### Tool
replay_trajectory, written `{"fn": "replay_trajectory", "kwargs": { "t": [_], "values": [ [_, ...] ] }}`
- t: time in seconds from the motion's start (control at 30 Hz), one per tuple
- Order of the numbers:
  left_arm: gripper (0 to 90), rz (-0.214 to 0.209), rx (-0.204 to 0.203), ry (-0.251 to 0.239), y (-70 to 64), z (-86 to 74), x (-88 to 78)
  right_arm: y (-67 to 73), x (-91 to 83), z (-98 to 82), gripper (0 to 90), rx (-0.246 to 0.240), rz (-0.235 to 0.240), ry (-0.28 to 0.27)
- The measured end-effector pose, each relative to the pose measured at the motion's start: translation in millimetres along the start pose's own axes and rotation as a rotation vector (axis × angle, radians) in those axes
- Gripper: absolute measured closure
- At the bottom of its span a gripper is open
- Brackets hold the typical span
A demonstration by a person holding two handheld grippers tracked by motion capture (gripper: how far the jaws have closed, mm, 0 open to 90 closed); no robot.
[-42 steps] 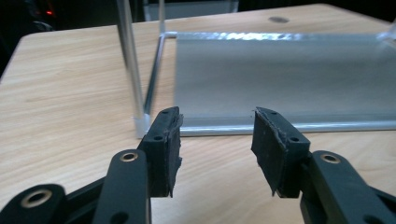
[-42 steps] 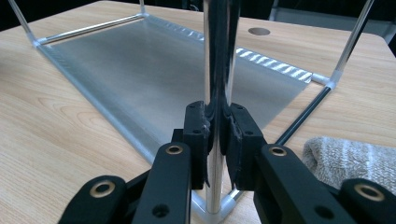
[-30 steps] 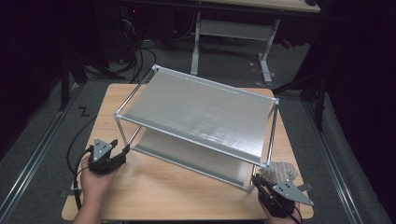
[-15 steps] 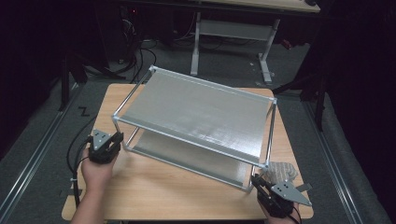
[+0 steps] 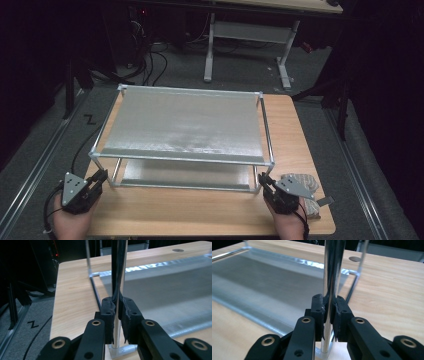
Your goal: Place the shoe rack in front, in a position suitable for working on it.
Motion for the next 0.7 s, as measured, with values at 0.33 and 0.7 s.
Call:
{"fn": "replay_trajectory", "kwargs": {
  "t": [0.33,0.7],
  "values": [
    [67.7,-0.017,-0.014,-0.042,-5.1,7.2,6.3,-19.5,24.4,18.0,70.2,0.024,-0.069,0.04],
    [79.0,-0.089,0.109,-0.035,-54.2,13.7,6.1,-29.8,-35.6,-0.4,60.4,-0.001,-0.122,-0.027]
  ]
}}
Point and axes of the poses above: each handheld gripper's, and its own axes: x roughly forward along the jaws, z roughly out of its top, y roughly to its left, the point moved 4 cm from there along x, roughly forward along the jaws, and after that the axes turned 1 degree about -y, right-handed, at the moved point
